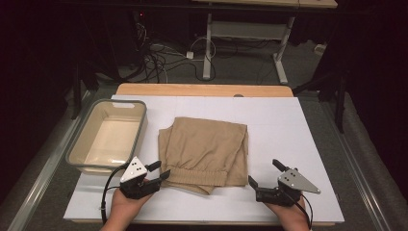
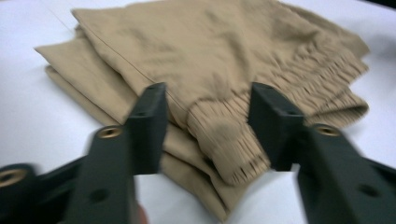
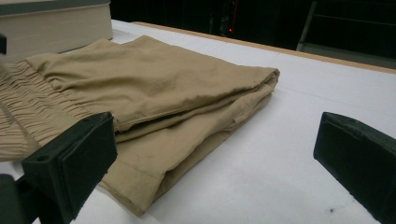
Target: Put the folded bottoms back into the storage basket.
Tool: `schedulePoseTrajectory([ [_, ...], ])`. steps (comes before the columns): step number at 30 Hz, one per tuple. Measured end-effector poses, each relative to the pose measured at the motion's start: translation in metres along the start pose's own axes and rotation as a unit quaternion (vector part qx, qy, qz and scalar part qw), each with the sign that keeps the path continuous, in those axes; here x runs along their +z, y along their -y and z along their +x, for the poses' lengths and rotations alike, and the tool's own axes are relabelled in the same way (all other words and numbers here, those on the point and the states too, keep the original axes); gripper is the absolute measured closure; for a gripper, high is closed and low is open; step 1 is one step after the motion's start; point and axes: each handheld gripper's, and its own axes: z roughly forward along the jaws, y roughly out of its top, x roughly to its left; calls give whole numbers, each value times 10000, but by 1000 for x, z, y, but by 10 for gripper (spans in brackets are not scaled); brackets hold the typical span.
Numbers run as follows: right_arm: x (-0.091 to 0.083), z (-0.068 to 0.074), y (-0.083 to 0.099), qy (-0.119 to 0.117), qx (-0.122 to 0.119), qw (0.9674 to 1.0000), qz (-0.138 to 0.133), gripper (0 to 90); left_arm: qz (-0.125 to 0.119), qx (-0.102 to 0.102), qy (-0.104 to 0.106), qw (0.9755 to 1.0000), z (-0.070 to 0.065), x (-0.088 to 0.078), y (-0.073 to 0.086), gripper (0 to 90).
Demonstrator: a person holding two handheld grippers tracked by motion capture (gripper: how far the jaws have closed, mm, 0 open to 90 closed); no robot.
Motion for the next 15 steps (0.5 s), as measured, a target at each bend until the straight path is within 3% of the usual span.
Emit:
schedulePoseTrajectory([
  [5,-1,0,-1,10,-14,10000,-14,4,335,-106,109,9993,-4,2,7,680],
  [7,0,0,-2,19,-12,10000,-23,5,426,-43,58,9991,-6,4,9,733],
  [10,0,0,-2,22,0,10000,-42,5,431,-127,81,9990,-6,2,8,804],
  [15,4,1,-5,-13,-11,10000,-92,8,422,-202,224,9987,-15,-9,7,816],
])
